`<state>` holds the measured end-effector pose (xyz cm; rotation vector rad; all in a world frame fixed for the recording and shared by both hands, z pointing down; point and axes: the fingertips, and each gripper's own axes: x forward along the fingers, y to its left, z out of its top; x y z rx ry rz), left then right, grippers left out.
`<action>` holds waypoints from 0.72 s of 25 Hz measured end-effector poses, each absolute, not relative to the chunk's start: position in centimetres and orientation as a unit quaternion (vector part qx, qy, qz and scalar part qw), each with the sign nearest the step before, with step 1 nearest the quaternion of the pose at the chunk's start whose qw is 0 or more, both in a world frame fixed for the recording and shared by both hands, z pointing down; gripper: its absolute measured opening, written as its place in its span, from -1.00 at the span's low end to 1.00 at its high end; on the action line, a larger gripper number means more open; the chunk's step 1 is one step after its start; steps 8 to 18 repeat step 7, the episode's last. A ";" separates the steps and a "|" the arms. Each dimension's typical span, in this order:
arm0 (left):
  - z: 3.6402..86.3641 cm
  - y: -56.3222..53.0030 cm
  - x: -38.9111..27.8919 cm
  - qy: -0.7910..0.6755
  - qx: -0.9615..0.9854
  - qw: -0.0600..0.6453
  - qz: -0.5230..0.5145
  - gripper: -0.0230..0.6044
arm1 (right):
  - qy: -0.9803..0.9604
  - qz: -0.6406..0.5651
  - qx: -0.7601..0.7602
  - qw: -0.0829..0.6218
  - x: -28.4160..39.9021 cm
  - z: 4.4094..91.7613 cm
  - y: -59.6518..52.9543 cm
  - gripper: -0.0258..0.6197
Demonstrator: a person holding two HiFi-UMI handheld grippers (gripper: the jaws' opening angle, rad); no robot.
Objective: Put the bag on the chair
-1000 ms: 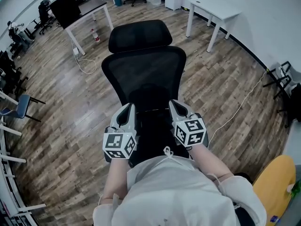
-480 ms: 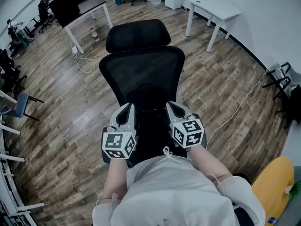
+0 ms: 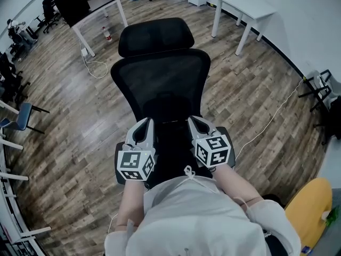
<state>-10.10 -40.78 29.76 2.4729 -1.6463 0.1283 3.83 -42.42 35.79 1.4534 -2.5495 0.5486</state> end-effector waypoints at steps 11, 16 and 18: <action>30.8 -40.9 -11.1 -0.558 0.823 0.093 0.043 -0.91 | -0.849 0.195 0.484 0.082 3.1 37.2 -42.5 -0.92; 30.8 -40.9 -11.1 -0.558 0.823 0.093 0.043 -0.91 | -0.849 0.195 0.484 0.082 3.1 37.2 -42.5 -0.92; 30.8 -40.9 -11.1 -0.558 0.823 0.093 0.043 -0.91 | -0.849 0.195 0.484 0.082 3.1 37.2 -42.5 -0.92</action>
